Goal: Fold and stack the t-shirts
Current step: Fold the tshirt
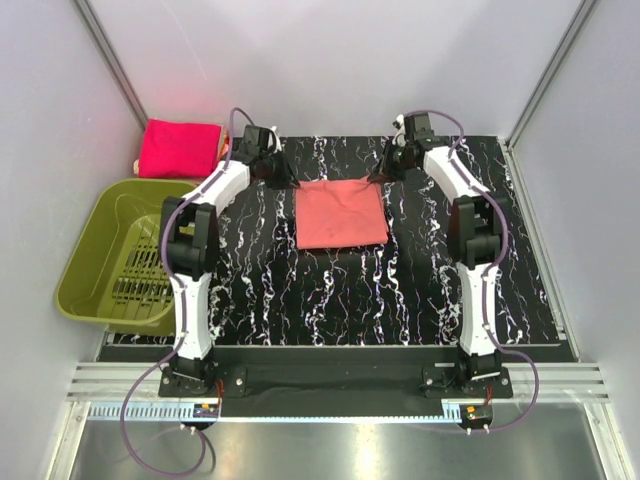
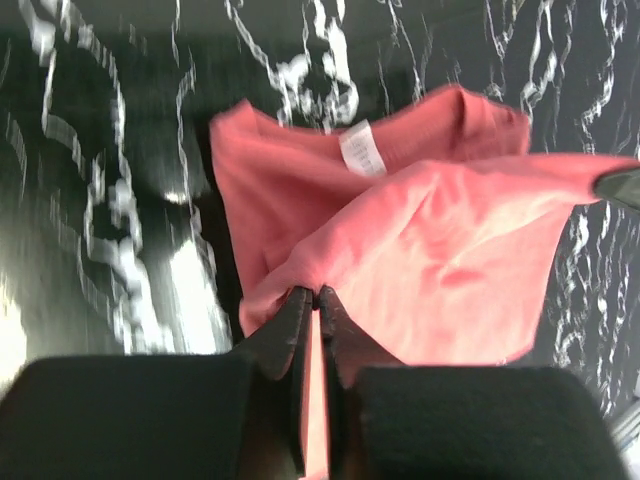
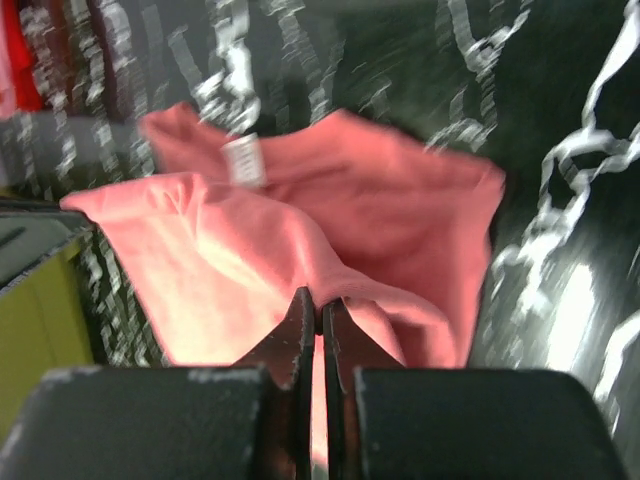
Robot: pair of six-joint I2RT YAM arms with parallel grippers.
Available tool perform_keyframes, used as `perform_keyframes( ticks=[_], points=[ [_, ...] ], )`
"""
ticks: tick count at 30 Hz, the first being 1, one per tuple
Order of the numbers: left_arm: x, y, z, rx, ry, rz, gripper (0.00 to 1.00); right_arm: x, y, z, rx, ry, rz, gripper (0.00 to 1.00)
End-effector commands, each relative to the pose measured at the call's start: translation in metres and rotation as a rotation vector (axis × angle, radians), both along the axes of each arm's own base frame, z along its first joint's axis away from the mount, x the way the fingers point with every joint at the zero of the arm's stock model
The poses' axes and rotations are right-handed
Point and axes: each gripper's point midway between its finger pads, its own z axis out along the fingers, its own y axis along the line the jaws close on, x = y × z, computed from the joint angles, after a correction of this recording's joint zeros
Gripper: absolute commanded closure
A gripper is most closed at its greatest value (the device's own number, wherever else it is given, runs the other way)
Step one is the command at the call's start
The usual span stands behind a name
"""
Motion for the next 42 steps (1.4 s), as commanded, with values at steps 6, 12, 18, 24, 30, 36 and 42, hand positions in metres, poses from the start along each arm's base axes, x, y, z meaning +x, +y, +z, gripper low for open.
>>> perform_keyframes(
  ticks=[6,12,18,24,30,36,42],
  points=[
    [0.077,-0.011,0.033,-0.118,-0.254,-0.115,0.59,0.057,-0.027,-0.018,0.018,-0.042,-0.091,0.72],
    [0.065,-0.002,0.049,-0.09,-0.279,-0.121,0.49,0.041,-0.032,0.025,0.035,-0.094,-0.064,0.61],
    [0.021,-0.003,0.049,-0.126,-0.198,-0.153,0.49,-0.01,-0.03,0.006,0.037,-0.025,0.051,0.49],
    [-0.022,-0.004,0.032,-0.09,-0.124,-0.157,0.5,-0.047,-0.031,-0.027,0.022,0.069,0.088,0.49],
    [-0.059,-0.002,0.018,-0.08,-0.049,-0.158,0.51,-0.08,-0.028,-0.051,0.025,0.102,0.111,0.48],
    [-0.09,-0.001,0.02,-0.055,-0.038,-0.158,0.51,-0.133,-0.011,-0.058,0.131,0.106,0.052,0.9],
    [-0.122,-0.018,0.029,-0.034,-0.053,-0.208,0.51,-0.16,-0.007,-0.048,0.164,0.068,-0.008,0.85]
  ],
)
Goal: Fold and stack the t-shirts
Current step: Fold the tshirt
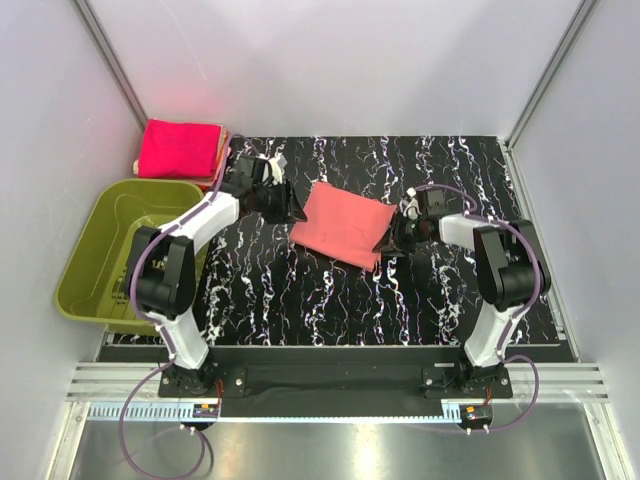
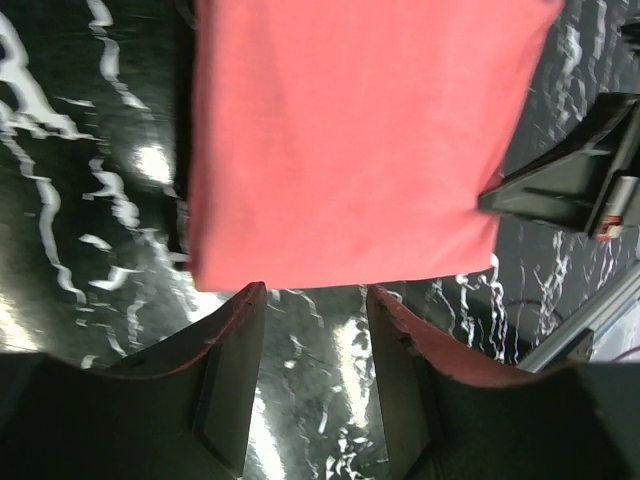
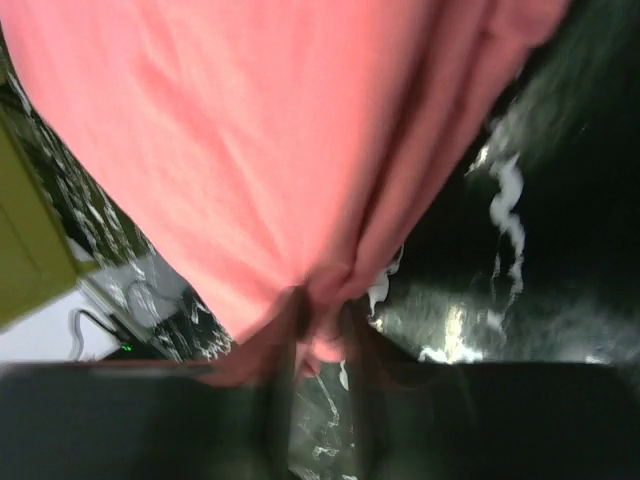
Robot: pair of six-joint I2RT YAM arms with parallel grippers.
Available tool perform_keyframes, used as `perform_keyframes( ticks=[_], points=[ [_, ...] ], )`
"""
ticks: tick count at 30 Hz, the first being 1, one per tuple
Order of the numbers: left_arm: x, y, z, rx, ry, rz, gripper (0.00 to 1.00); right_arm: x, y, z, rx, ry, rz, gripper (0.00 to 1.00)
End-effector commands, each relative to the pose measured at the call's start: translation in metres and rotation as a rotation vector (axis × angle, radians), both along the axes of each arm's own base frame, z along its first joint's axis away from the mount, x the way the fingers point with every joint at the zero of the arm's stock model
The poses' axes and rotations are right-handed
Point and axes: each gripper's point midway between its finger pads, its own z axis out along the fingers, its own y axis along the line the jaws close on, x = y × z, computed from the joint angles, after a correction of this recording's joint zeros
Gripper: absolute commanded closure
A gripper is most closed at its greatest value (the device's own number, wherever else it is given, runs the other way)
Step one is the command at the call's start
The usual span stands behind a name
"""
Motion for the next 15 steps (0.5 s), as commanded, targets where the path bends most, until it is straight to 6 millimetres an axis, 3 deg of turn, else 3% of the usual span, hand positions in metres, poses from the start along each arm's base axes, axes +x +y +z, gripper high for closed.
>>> perform_keyframes(
  ticks=[1,6,11,15],
  points=[
    [-0.01,-0.013,0.03,0.001,-0.096,-0.032,0.51,0.014,0.004,0.042,0.037,-0.158,-0.069,0.63],
    [-0.003,-0.014,0.016,0.026,-0.074,-0.024,0.5,0.017,-0.01,0.061,-0.003,-0.183,-0.156,0.47],
    [0.016,-0.023,0.014,0.028,-0.062,-0.048,0.5,0.053,-0.036,0.056,-0.091,-0.198,-0.277,0.44],
    [0.025,-0.023,0.008,0.043,-0.049,-0.04,0.5,0.082,-0.039,0.046,-0.086,-0.187,-0.273,0.43]
  ],
)
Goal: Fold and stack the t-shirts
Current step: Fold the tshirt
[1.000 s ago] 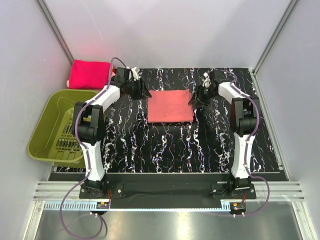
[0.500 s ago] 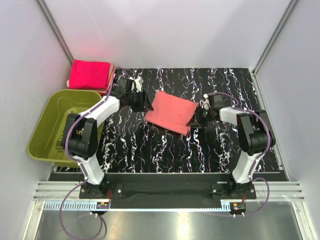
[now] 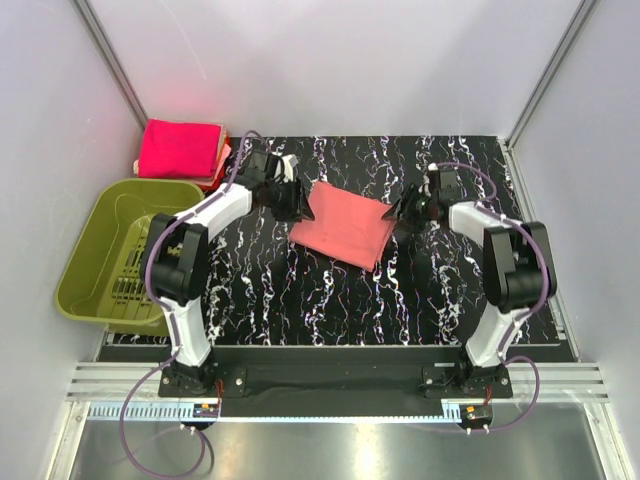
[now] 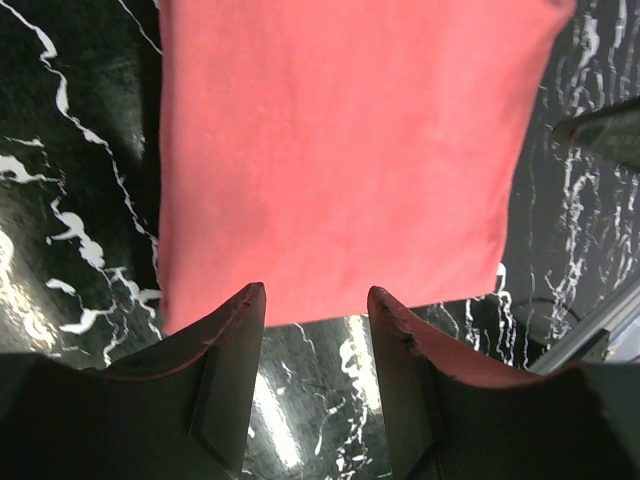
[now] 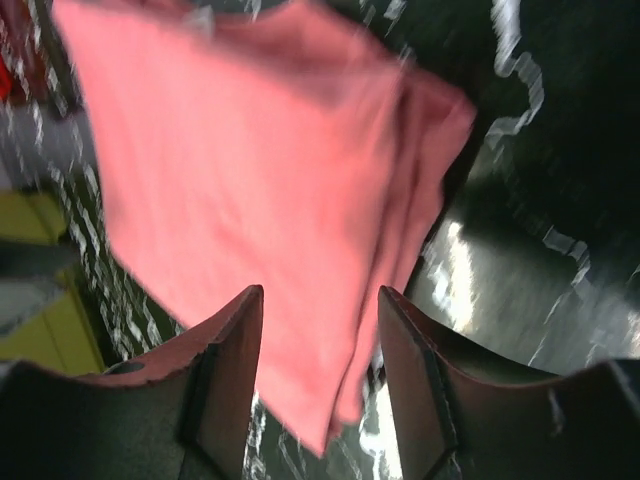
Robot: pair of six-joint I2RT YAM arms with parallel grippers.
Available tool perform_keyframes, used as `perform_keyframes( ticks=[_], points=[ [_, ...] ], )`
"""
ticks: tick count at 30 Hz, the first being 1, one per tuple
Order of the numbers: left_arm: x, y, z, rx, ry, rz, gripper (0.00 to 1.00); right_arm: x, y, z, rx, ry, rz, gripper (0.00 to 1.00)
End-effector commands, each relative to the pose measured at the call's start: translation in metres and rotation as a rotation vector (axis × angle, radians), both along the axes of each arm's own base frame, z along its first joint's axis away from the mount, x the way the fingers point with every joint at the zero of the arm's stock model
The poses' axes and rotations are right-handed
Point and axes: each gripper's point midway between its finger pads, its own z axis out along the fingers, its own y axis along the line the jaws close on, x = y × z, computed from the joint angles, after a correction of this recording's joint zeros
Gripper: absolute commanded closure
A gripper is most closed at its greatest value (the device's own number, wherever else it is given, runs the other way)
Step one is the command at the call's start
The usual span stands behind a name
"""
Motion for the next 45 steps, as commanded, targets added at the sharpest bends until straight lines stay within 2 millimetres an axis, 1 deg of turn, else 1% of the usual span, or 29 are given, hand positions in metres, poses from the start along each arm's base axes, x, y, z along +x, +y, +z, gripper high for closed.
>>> perform_keyframes(
  ticks=[1,3,4,6,10,12,13,15,16,17,19,20,21,24,26,27,28,29,30,31,32,33,34,35,36,37,38,42,45],
  points=[
    [0.021,0.001,0.02,0.008,-0.067,0.005,0.5,0.036,-0.012,-0.001,-0.036,-0.041,-0.045,0.43],
    [0.026,0.005,0.02,0.018,-0.069,0.016,0.49,0.045,-0.019,-0.006,-0.056,-0.045,-0.047,0.44],
    [0.029,0.007,0.024,0.019,-0.074,0.017,0.48,0.047,-0.021,-0.009,-0.059,-0.043,-0.046,0.45],
    [0.033,0.013,0.023,0.031,-0.072,0.023,0.48,0.05,-0.025,-0.02,-0.06,-0.025,-0.036,0.46],
    [0.039,0.02,0.022,0.037,-0.072,0.03,0.47,0.054,-0.027,-0.038,-0.062,-0.002,-0.008,0.51],
    [0.041,0.024,0.019,0.041,-0.062,0.037,0.47,0.059,-0.028,-0.045,-0.067,-0.006,0.013,0.61],
    [0.041,0.026,0.018,0.039,-0.059,0.037,0.47,0.062,-0.028,-0.046,-0.056,-0.007,0.022,0.74],
    [0.04,0.027,0.014,0.038,-0.045,0.042,0.47,0.07,-0.026,-0.05,-0.027,-0.02,0.051,0.85],
    [0.04,0.029,0.012,0.04,-0.04,0.047,0.47,0.074,-0.026,-0.048,-0.012,-0.036,0.064,0.98],
    [0.038,0.028,0.009,0.038,-0.031,0.042,0.47,0.085,-0.023,-0.042,0.003,-0.084,0.084,1.0],
    [0.037,0.026,0.008,0.028,-0.026,0.031,0.47,0.09,-0.014,-0.039,0.05,-0.124,0.147,1.0],
    [0.037,0.025,0.008,0.018,-0.023,0.021,0.47,0.094,-0.009,-0.034,0.073,-0.156,0.18,1.0],
    [0.037,0.024,0.007,0.013,-0.017,0.02,0.47,0.099,0.001,-0.023,0.121,-0.22,0.247,1.0],
    [0.032,0.02,0.007,-0.009,0.009,0.026,0.47,0.116,0.006,-0.008,0.143,-0.299,0.305,1.0],
    [0.032,0.019,0.006,-0.015,0.009,0.028,0.47,0.122,0.006,-0.006,0.159,-0.295,0.319,1.0],
    [0.035,0.019,0.007,-0.019,-0.002,0.023,0.46,0.129,0.005,-0.004,0.166,-0.299,0.319,0.86],
    [0.043,0.017,0.016,-0.026,-0.035,0.016,0.46,0.133,0.003,-0.002,0.167,-0.3,0.315,0.75],
    [0.047,0.014,0.013,-0.031,-0.045,-0.015,0.46,0.128,0.002,-0.005,0.173,-0.246,0.307,0.69],
    [0.052,0.011,0.014,-0.037,-0.061,-0.031,0.46,0.131,-0.002,0.002,0.161,-0.253,0.293,0.63],
    [0.063,0.009,0.025,-0.052,-0.097,-0.045,0.46,0.131,-0.006,0.006,0.147,-0.251,0.272,0.6],
    [0.067,0.008,0.016,-0.057,-0.083,-0.051,0.47,0.127,-0.008,0.007,0.135,-0.227,0.261,0.58],
    [0.072,0.007,0.016,-0.067,-0.087,-0.057,0.47,0.122,-0.009,0.017,0.125,-0.236,0.263,0.56],
    [0.081,0.008,0.022,-0.072,-0.111,-0.057,0.47,0.115,-0.01,0.018,0.121,-0.209,0.259,0.55],
    [0.085,0.008,0.013,-0.07,-0.103,-0.058,0.47,0.111,-0.012,0.02,0.113,-0.202,0.252,0.55],
    [0.089,0.009,0.011,-0.071,-0.105,-0.06,0.48,0.102,-0.012,0.022,0.104,-0.195,0.249,0.55],
    [0.097,0.01,0.016,-0.076,-0.126,-0.059,0.48,0.097,-0.012,0.022,0.104,-0.19,0.251,0.55],
    [0.101,0.01,0.007,-0.078,-0.114,-0.061,0.49,0.087,-0.011,0.019,0.103,-0.174,0.255,0.55],
    [0.116,0.011,0.006,-0.112,-0.126,-0.062,0.51,0.063,-0.014,0.016,0.076,-0.147,0.261,0.55],
    [0.123,0.007,0.004,-0.141,-0.151,-0.07,0.51,0.048,-0.012,0.012,0.048,-0.134,0.263,0.49]
  ],
)
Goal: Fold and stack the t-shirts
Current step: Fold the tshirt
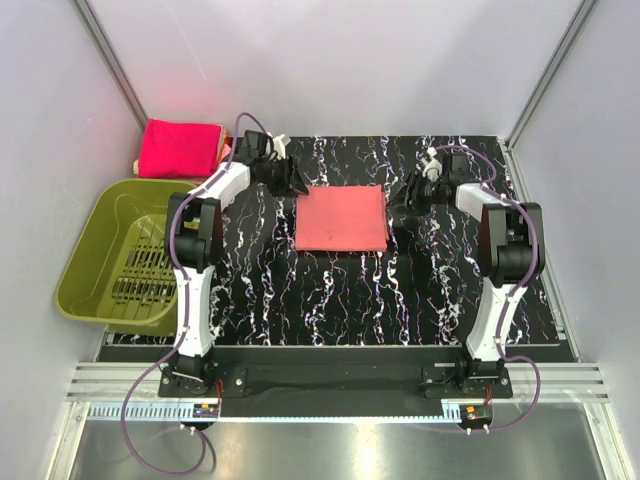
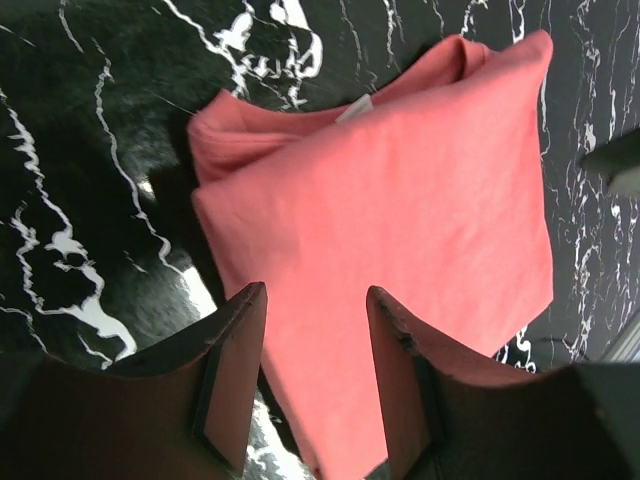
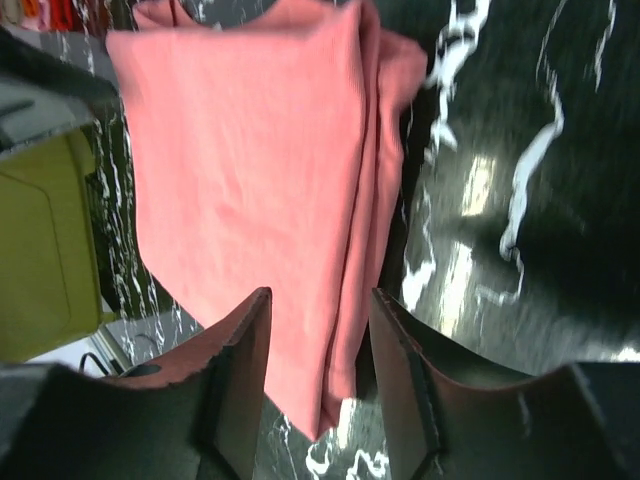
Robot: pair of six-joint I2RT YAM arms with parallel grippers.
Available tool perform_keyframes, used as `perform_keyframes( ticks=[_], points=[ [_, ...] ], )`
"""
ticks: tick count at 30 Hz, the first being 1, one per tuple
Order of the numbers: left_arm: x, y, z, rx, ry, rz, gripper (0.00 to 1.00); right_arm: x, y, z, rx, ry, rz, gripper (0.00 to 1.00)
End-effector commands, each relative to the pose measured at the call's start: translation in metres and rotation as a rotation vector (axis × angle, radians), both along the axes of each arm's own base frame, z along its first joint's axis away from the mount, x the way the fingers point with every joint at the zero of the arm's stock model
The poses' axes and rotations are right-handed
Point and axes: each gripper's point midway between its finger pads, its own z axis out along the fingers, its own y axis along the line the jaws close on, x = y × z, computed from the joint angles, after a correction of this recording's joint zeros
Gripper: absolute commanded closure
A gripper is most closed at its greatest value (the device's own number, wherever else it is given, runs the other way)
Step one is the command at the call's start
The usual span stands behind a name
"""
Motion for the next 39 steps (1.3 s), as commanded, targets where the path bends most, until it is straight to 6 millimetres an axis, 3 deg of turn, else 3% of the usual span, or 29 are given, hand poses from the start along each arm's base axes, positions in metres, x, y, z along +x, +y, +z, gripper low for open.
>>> perform_keyframes(
  ticks=[1,8,12,15,17,21,25,27,29,30,31,32,33,34,35,36,37,38,39],
  points=[
    [0.022,-0.012,0.029,-0.088,-0.123,-0.047,0.51,-0.016,0.003,0.013,-0.055,-0.041,0.015,0.48],
    [0.028,-0.021,0.019,-0.149,-0.116,-0.051,0.5,-0.036,0.021,-0.01,-0.102,-0.008,0.06,0.5],
    [0.028,-0.021,0.015,-0.154,-0.118,-0.047,0.49,-0.041,0.012,-0.027,-0.158,0.03,0.008,0.59],
    [0.031,-0.023,0.017,-0.16,-0.125,-0.046,0.48,-0.05,0.006,-0.044,-0.192,0.061,-0.002,0.68],
    [0.034,-0.024,0.019,-0.177,-0.12,-0.045,0.47,-0.056,0.005,-0.056,-0.202,0.093,-0.007,0.79],
    [0.044,-0.022,0.037,-0.223,-0.124,-0.031,0.44,-0.059,-0.001,-0.063,-0.229,0.104,-0.022,0.94],
    [0.045,-0.018,0.059,-0.255,-0.13,-0.027,0.44,-0.054,0.0,-0.049,-0.229,0.066,-0.021,0.86],
    [0.037,-0.016,0.075,-0.254,-0.142,-0.029,0.44,-0.052,0.003,-0.026,-0.207,0.047,-0.02,0.72],
    [0.029,-0.014,0.082,-0.241,-0.145,-0.02,0.44,-0.049,0.01,0.003,-0.159,0.018,-0.015,0.67],
    [0.019,-0.011,0.076,-0.227,-0.11,-0.011,0.44,-0.05,0.013,0.011,-0.143,0.015,-0.011,0.63],
    [0.013,-0.008,0.092,-0.22,-0.137,-0.011,0.44,-0.053,0.014,0.017,-0.13,0.025,-0.01,0.61],
    [0.007,-0.007,0.094,-0.212,-0.135,-0.006,0.44,-0.057,0.017,0.028,-0.106,0.022,-0.003,0.6],
    [-0.006,-0.004,0.084,-0.199,-0.095,0.002,0.44,-0.06,0.018,0.03,-0.099,0.026,-0.003,0.59],
    [-0.016,-0.003,0.1,-0.197,-0.118,0.007,0.44,-0.064,0.02,0.032,-0.088,0.033,0.002,0.6],
    [-0.024,-0.004,0.102,-0.192,-0.118,0.003,0.44,-0.07,0.024,0.037,-0.07,0.036,0.014,0.61],
    [-0.042,-0.01,0.09,-0.18,-0.083,-0.013,0.44,-0.073,0.027,0.039,-0.066,0.034,0.019,0.63],
    [-0.052,-0.01,0.102,-0.17,-0.117,-0.025,0.44,-0.079,0.034,0.038,-0.066,0.038,0.036,0.69],
    [-0.066,-0.011,0.088,-0.154,-0.081,-0.027,0.44,-0.082,0.038,0.041,-0.059,0.033,0.047,0.73],
    [-0.077,-0.017,0.087,-0.148,-0.078,-0.041,0.44,-0.085,0.042,0.041,-0.053,0.039,0.06,0.77]
  ],
)
